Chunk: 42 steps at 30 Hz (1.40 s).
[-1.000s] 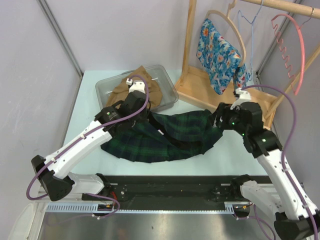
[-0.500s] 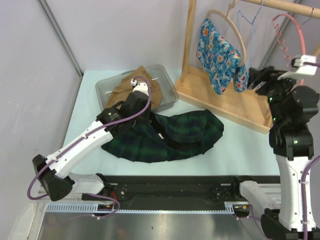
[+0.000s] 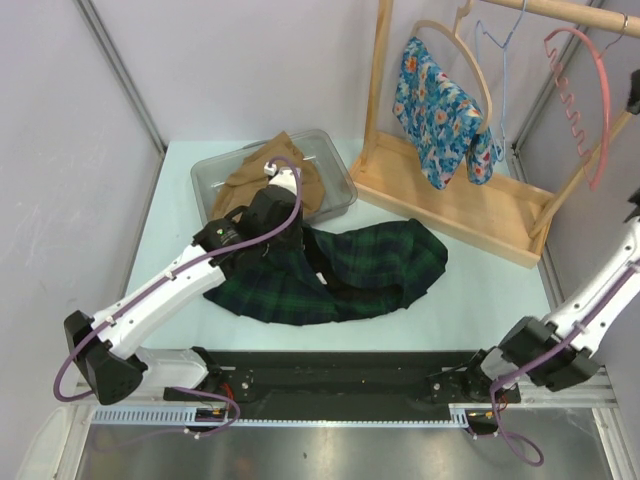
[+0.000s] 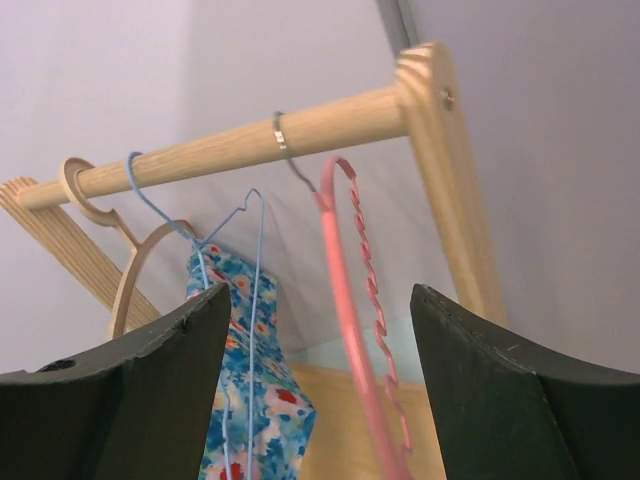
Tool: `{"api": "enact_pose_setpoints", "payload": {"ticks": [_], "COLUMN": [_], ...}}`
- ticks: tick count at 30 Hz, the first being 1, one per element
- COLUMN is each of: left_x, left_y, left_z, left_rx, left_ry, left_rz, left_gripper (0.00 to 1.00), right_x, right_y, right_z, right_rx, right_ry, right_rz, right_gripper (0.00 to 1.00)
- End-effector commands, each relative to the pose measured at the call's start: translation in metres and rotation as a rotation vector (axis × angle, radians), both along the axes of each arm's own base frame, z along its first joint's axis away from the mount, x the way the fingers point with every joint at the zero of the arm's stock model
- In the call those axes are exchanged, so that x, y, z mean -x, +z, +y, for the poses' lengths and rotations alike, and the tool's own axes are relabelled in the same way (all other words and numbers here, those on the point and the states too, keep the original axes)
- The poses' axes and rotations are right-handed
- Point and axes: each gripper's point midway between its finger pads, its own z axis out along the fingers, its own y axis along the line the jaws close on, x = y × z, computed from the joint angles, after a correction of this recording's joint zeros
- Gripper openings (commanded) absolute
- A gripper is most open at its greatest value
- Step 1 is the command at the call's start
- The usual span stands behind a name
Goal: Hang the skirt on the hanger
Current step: Grab a hanger with the right arm
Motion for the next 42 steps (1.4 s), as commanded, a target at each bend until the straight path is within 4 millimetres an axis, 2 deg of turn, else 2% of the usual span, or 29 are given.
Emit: {"api": "enact_pose_setpoints", "payload": {"ticks": [1,7,13,14,15,16,17,18,23,30,32,33,35,38,39,41,42], "left_x": [-0.003,-0.009,-0.013,-0.014,-0.014,-0.014,-0.015,-0.015,-0.017,-0.019,-0.02,-0.021,-0.021,-0.024,-0.025,-0.025,-0.026], "left_y": [0.015,0.011,0.006,0.006,0.006,0.005,0.004,0.004,0.001,-0.004,-0.004,-0.005,-0.006,-0.007,-0.008,-0.008,-0.007], "left_z": [-0.009,-0.018,-0.025,-0.026,-0.026,-0.027,-0.027,-0.027,-0.027,-0.028,-0.029,-0.029,-0.029,-0.03,-0.03,-0.03,-0.03], "left_rx": [0.045,0.032,0.036,0.038,0.039,0.038,0.037,0.039,0.034,0.032,0.033,0.031,0.032,0.028,0.026,0.023,0.027], "left_ry": [-0.043,-0.061,-0.074,-0.075,-0.076,-0.077,-0.076,-0.075,-0.073,-0.073,-0.074,-0.074,-0.076,-0.078,-0.076,-0.077,-0.074], "left_rz": [-0.045,-0.028,-0.016,-0.016,-0.015,-0.012,-0.011,-0.012,-0.004,0.008,0.01,0.01,0.013,0.015,0.018,0.018,0.016], "left_gripper": [0.0,0.0,0.0,0.0,0.0,0.0,0.0,0.0,0.0,0.0,0.0,0.0,0.0,0.0,0.0,0.0,0.0], "right_x": [0.01,-0.012,-0.041,-0.045,-0.048,-0.049,-0.053,-0.055,-0.061,-0.087,-0.092,-0.099,-0.103,-0.11,-0.111,-0.111,-0.11], "right_y": [0.019,0.002,-0.019,-0.028,-0.03,-0.028,-0.036,-0.039,-0.048,-0.069,-0.07,-0.074,-0.07,-0.07,-0.067,-0.064,-0.061], "right_z": [0.027,0.027,0.02,0.017,0.007,0.007,0.006,-0.005,-0.024,-0.018,-0.018,-0.018,-0.018,-0.018,-0.018,-0.016,-0.014], "right_rx": [0.028,0.05,0.087,0.065,0.08,0.091,0.081,0.08,0.062,0.076,0.085,0.084,0.094,0.097,0.102,0.115,0.121], "right_ry": [0.274,0.344,0.24,0.22,0.157,0.14,0.128,0.049,-0.047,0.005,0.004,0.009,0.002,-0.017,-0.026,-0.05,-0.059], "right_rz": [-0.032,0.008,0.107,0.141,0.151,0.156,0.185,0.198,0.238,0.287,0.289,0.297,0.288,0.292,0.288,0.287,0.285], "right_gripper": [0.78,0.79,0.79,0.79,0.79,0.79,0.79,0.79,0.77,0.74,0.74,0.72,0.68,0.55,0.43,0.29,0.16]}}
